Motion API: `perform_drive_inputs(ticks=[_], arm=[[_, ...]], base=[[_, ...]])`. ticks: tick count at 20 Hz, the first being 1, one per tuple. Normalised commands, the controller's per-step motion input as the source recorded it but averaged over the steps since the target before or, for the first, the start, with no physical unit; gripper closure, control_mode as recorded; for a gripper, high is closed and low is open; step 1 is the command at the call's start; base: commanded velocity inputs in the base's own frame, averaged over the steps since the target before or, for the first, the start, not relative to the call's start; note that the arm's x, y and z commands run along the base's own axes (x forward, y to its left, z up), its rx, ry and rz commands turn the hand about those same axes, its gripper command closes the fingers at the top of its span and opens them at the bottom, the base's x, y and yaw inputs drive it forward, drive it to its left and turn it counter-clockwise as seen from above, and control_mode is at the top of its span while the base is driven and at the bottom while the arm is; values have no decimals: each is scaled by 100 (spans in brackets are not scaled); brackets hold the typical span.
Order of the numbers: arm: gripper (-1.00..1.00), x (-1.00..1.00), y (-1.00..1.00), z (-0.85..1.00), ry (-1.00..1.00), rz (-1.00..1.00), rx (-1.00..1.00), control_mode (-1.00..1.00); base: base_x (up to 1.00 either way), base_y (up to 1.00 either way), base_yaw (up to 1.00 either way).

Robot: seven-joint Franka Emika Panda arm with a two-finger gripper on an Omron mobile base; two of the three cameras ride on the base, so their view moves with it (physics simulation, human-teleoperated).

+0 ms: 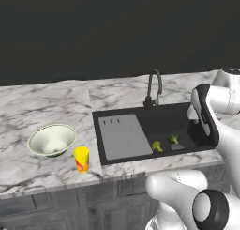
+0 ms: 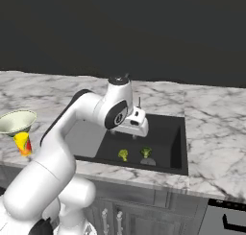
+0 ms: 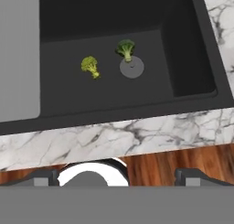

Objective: Remove the broccoli and broccoli from the sink. Then move the bowl and cup from the counter to the sink for washing.

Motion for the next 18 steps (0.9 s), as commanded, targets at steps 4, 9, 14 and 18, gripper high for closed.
perform_drive_inputs(ticks=[4, 9, 14, 18], arm=[[-100, 12, 0, -18, 0, 4, 0, -100], [-100, 21, -1, -19, 2, 1, 0, -100], [-100, 22, 0, -18, 1, 1, 0, -100], [-100, 21, -1, -16, 0, 2, 0, -100]], base=[[0, 0, 0], [0, 0, 0], [0, 0, 0], [0, 0, 0]])
